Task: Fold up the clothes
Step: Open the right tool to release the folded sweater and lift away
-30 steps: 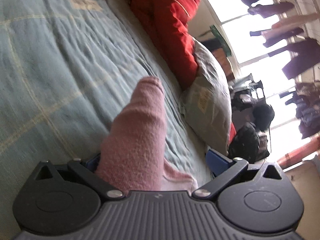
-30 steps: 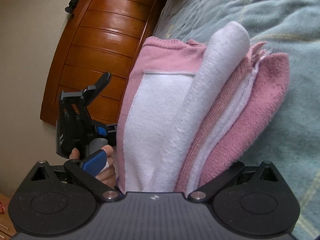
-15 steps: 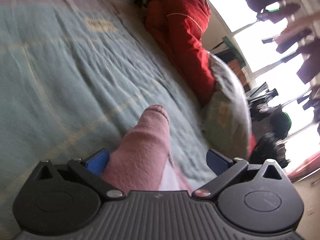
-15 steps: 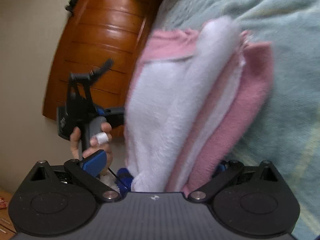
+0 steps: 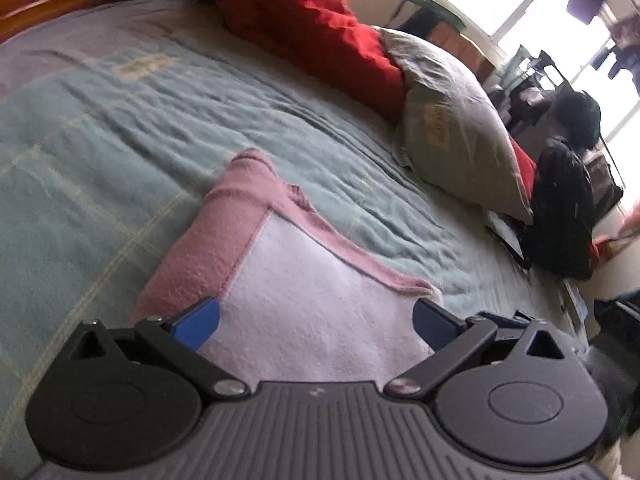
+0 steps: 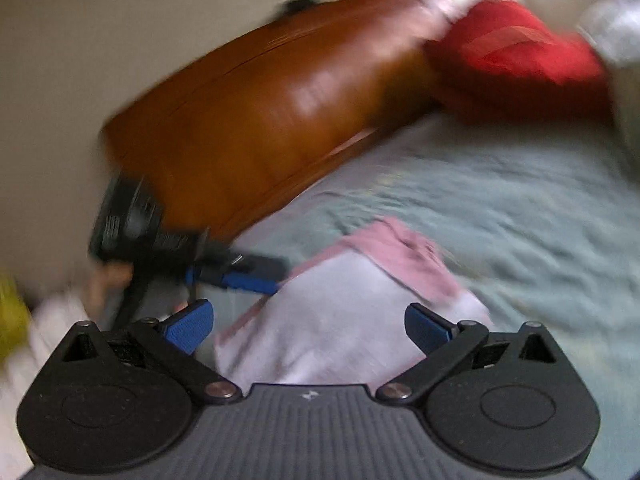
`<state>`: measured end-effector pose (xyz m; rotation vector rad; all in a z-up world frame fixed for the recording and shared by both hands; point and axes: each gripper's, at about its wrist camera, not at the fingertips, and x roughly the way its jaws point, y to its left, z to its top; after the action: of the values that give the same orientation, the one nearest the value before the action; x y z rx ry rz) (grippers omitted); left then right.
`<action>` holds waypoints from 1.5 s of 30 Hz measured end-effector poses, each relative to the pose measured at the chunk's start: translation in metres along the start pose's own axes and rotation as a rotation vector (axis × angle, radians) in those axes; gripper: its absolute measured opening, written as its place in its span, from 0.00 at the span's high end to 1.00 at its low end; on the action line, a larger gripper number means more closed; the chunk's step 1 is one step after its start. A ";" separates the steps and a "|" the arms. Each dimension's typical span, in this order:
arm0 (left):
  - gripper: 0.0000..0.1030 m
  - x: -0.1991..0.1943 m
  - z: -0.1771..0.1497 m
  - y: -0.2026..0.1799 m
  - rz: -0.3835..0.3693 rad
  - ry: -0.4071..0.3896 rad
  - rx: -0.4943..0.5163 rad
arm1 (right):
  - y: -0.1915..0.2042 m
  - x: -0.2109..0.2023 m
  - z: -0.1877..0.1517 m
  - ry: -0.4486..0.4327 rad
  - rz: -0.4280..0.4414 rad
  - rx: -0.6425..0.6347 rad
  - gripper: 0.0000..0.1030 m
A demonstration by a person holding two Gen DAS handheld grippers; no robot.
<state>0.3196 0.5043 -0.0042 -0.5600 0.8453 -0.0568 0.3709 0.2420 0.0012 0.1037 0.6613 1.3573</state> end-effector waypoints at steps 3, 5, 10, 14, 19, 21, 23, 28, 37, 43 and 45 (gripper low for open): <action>0.01 -0.005 -0.003 0.008 -0.010 -0.005 -0.040 | 0.007 0.028 -0.013 0.072 -0.046 -0.105 0.00; 0.01 -0.010 -0.008 0.012 -0.018 -0.002 -0.049 | 0.003 0.041 -0.028 0.138 -0.097 -0.133 0.00; 0.01 -0.019 -0.035 0.006 -0.016 0.001 -0.018 | 0.011 0.034 -0.059 0.176 -0.173 -0.273 0.00; 0.01 -0.029 -0.063 -0.009 0.018 -0.012 0.043 | 0.023 0.027 -0.056 0.182 -0.200 -0.295 0.00; 0.01 -0.047 -0.088 -0.021 0.105 -0.032 0.092 | 0.023 0.022 -0.039 0.073 -0.161 -0.301 0.00; 0.01 -0.051 -0.096 -0.021 0.147 -0.035 0.095 | 0.018 0.021 -0.038 0.075 -0.165 -0.287 0.00; 0.01 -0.051 -0.104 -0.021 0.183 -0.042 0.106 | 0.013 0.020 -0.036 0.077 -0.170 -0.273 0.00; 0.01 -0.053 -0.114 -0.020 0.246 -0.087 0.152 | 0.000 0.018 -0.032 0.083 -0.180 -0.238 0.00; 0.01 -0.043 -0.094 -0.018 0.078 -0.129 0.134 | -0.013 0.044 -0.045 0.157 -0.254 -0.246 0.00; 0.01 -0.009 -0.029 -0.023 0.000 -0.147 0.116 | 0.003 0.017 -0.046 0.149 -0.271 -0.199 0.00; 0.01 0.012 -0.011 -0.019 0.000 -0.103 0.100 | 0.010 0.005 -0.045 0.151 -0.278 -0.183 0.00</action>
<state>0.3223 0.4798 -0.0089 -0.4654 0.7384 -0.0690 0.3403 0.2358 -0.0329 -0.2324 0.6483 1.1573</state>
